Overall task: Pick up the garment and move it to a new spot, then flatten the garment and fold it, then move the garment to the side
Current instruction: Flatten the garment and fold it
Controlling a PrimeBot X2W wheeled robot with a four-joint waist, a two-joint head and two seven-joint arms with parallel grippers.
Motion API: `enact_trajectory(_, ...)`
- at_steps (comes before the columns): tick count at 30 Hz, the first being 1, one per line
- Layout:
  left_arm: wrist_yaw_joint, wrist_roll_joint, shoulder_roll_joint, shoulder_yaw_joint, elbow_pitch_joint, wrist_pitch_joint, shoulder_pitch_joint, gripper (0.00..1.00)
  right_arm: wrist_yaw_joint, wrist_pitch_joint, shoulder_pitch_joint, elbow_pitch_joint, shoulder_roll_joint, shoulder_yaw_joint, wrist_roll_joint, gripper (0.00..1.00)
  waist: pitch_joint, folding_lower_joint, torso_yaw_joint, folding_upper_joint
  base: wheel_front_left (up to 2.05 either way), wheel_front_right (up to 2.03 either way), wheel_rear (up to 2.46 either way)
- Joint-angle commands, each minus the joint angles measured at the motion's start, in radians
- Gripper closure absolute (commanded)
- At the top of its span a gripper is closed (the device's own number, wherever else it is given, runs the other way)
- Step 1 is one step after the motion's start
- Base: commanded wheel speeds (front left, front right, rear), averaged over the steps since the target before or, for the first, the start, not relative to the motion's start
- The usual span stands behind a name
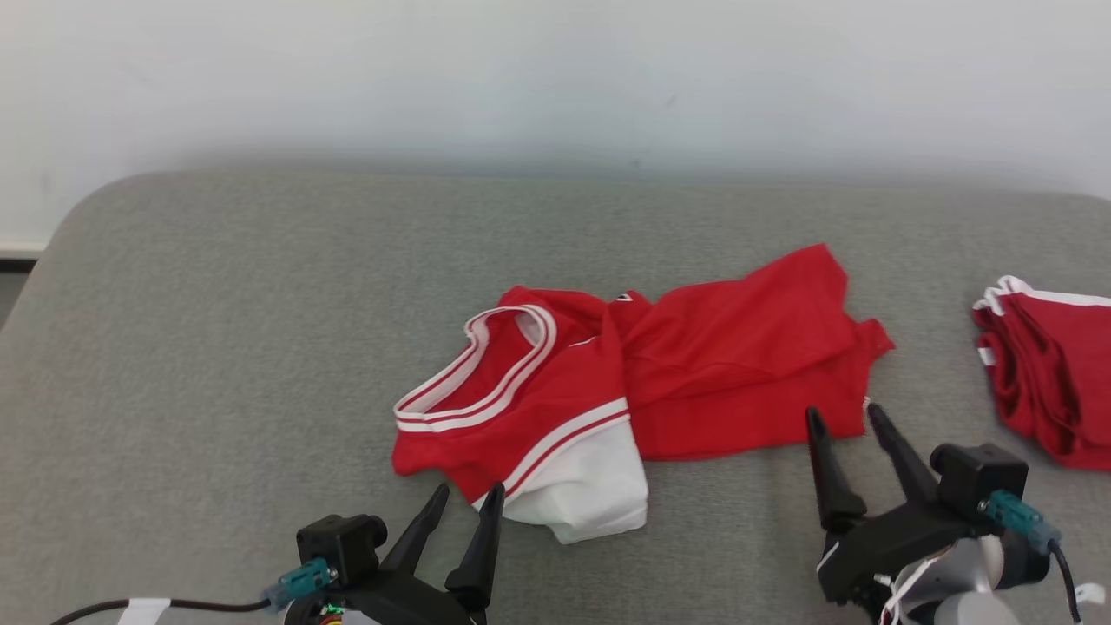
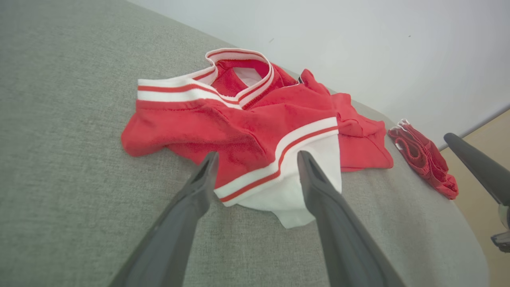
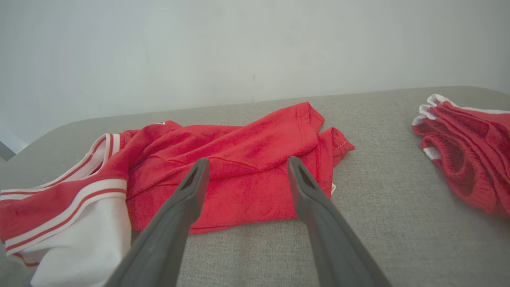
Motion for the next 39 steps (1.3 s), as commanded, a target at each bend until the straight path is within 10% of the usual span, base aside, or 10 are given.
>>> enact_trajectory(1,0.005,-0.012,-0.002,0.004,0.009,0.006,-0.014,0.00,-0.002,0.004,0.021,-0.015,0.004,0.005,0.012,0.00,-0.023,0.0001,-0.059,0.0000,0.00,0.00,0.00)
enact_trajectory(12,0.083,-0.045,-0.010,0.025,0.118,0.076,-0.074,0.00,-0.002,0.032,0.058,-0.070,0.022,0.050,0.039,0.00,-0.032,0.0001,-0.113,0.0000,0.00,0.00,0.00)
enact_trajectory(14,0.111,-0.030,-0.002,0.028,0.142,0.083,-0.086,0.57,-0.002,0.038,0.061,-0.074,0.022,0.048,0.034,0.00,-0.033,0.0001,-0.116,0.0000,0.00,0.00,0.00)
enact_trajectory(15,0.111,-0.030,-0.002,0.028,0.142,0.083,-0.086,0.57,-0.002,0.038,0.061,-0.074,0.022,0.048,0.034,0.00,-0.033,0.0001,-0.116,0.0000,0.00,0.00,0.00)
enact_trajectory(16,0.123,-0.024,0.001,0.030,0.153,0.083,-0.094,1.00,-0.002,0.040,0.062,-0.077,0.023,0.048,0.033,0.00,-0.034,0.0001,-0.118,0.0000,0.00,0.00,0.00)
enact_trajectory(27,0.188,-0.013,0.055,0.083,0.056,0.056,-0.105,1.00,-0.002,0.039,0.085,-0.097,0.024,0.022,0.039,0.00,-0.050,0.0001,-0.102,0.0000,0.00,0.00,0.00)
enact_trajectory(39,0.345,-0.071,0.093,0.064,-0.525,0.295,0.116,1.00,-0.002,0.040,0.105,-0.125,0.024,-0.029,0.048,0.00,-0.036,0.0001,-0.044,0.0000,0.00,0.00,0.00)
